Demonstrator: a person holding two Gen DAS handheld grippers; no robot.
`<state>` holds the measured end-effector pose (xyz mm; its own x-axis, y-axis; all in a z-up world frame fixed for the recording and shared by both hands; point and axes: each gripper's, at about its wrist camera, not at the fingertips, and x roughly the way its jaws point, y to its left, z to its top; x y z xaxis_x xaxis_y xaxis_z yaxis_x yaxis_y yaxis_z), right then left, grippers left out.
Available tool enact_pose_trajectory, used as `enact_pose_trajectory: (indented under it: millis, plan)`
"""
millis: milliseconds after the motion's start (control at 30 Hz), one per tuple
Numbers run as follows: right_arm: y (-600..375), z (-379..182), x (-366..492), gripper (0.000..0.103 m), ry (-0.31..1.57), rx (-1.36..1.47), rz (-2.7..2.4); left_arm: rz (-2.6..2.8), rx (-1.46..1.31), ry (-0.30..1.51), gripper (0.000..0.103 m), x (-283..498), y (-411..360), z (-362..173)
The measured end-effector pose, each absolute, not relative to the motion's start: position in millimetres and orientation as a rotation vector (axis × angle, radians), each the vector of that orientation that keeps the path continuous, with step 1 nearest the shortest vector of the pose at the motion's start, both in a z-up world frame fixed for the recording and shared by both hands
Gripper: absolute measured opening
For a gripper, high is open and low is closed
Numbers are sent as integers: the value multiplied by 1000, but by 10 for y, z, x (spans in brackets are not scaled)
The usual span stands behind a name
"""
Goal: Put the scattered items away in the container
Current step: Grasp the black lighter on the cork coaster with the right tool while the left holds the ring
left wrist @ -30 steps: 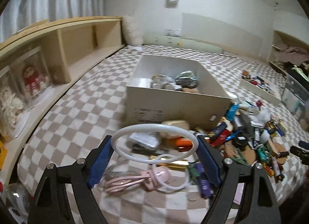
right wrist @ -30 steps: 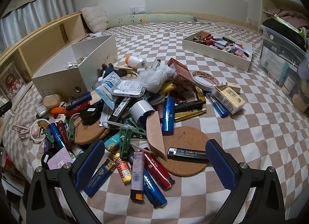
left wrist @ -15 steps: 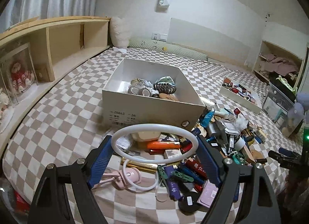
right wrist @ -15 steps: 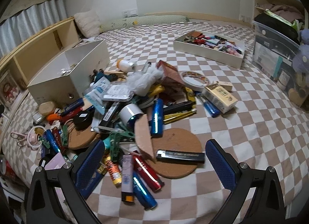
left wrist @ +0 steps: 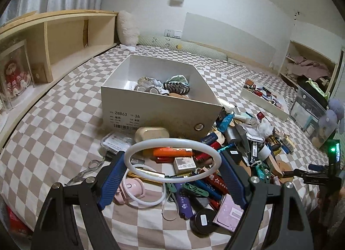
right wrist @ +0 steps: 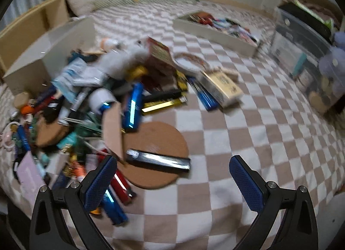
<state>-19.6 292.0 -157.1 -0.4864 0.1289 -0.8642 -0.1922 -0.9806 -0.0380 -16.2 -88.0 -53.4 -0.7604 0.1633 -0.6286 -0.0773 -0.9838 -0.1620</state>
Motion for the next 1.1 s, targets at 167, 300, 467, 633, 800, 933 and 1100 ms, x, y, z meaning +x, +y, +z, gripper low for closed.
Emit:
enact_pose_trajectory:
  millis: [167, 300, 467, 633, 800, 933, 1100]
  plan:
    - [2940, -1734, -285, 103, 121, -1521, 2481, 2802, -1045, -197, 85, -180, -830, -604]
    - [2934, -1824, -369, 103, 170, -1545, 2449, 2782, -1056, -195, 85, -204, -804, -631]
    - [2881, -1904, -429, 103, 177, -1564, 2439, 2772, -1058, -191, 85, -230, -766, -642]
    - [2971, -1926, -390, 103, 214, -1568, 2415, 2763, -1056, -193, 85, -237, -723, -646]
    - [3151, -1946, -344, 103, 319, -1562, 2390, 2756, -1055, -191, 85, -230, -679, -666]
    - [3169, -1946, -342, 92, 366, -1556, 2413, 2747, -1058, -204, 85, -223, -668, -683]
    - [3089, -1919, -364, 81, 357, -1572, 2458, 2740, -1056, -211, 85, -208, -675, -686]
